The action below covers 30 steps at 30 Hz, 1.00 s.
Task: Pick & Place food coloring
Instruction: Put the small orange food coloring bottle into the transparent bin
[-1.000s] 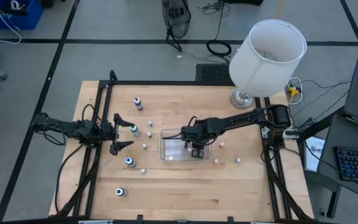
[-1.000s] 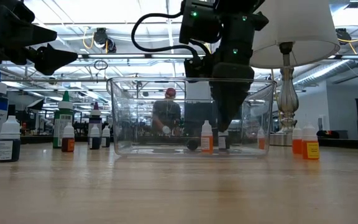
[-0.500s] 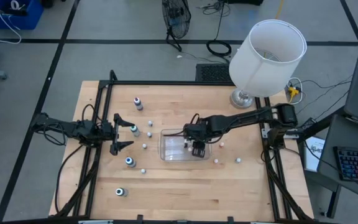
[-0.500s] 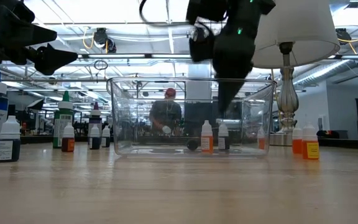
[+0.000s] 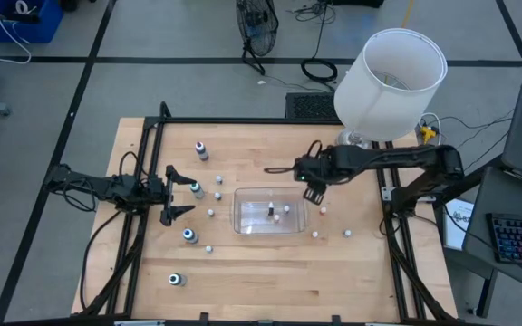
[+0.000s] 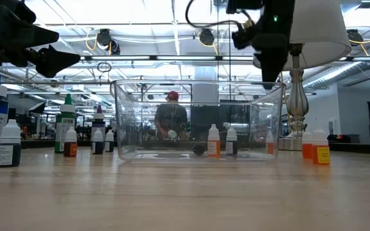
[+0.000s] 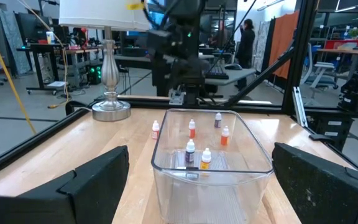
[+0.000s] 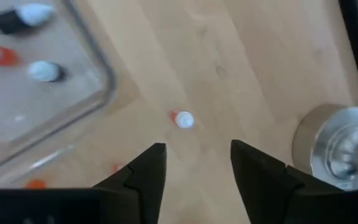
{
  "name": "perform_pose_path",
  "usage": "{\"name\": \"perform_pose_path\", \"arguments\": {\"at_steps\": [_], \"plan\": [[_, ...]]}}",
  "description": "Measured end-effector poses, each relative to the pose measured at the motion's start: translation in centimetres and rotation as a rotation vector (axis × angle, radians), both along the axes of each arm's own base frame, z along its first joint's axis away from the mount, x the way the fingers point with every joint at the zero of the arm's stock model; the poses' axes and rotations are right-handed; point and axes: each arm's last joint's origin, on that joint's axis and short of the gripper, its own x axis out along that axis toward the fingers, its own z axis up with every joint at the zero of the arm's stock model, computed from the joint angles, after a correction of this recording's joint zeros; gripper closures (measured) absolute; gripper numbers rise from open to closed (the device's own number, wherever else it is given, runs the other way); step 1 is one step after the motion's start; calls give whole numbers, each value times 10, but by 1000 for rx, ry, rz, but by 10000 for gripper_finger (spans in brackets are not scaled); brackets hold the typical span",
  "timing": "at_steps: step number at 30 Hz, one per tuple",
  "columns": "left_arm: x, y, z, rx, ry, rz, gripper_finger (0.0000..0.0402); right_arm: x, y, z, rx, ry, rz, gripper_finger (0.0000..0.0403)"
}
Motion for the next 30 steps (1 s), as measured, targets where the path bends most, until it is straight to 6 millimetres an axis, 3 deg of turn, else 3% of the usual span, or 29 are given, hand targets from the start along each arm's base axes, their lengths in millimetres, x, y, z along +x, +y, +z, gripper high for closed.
{"name": "perform_pose_path", "arguments": {"at_steps": [8,13,22,30], "plan": [[0,0,0,0,0,0,11,-12,-29,-52,54,34,-29,167],[0,0,0,0,0,0,11,-15,-43,-76,100,-34,-35,153],[0,0,0,0,0,0,11,-18,-50,-103,151,-103,-40,155],[0,0,0,0,0,0,11,-20,-49,-107,164,-104,-34,160]]}}
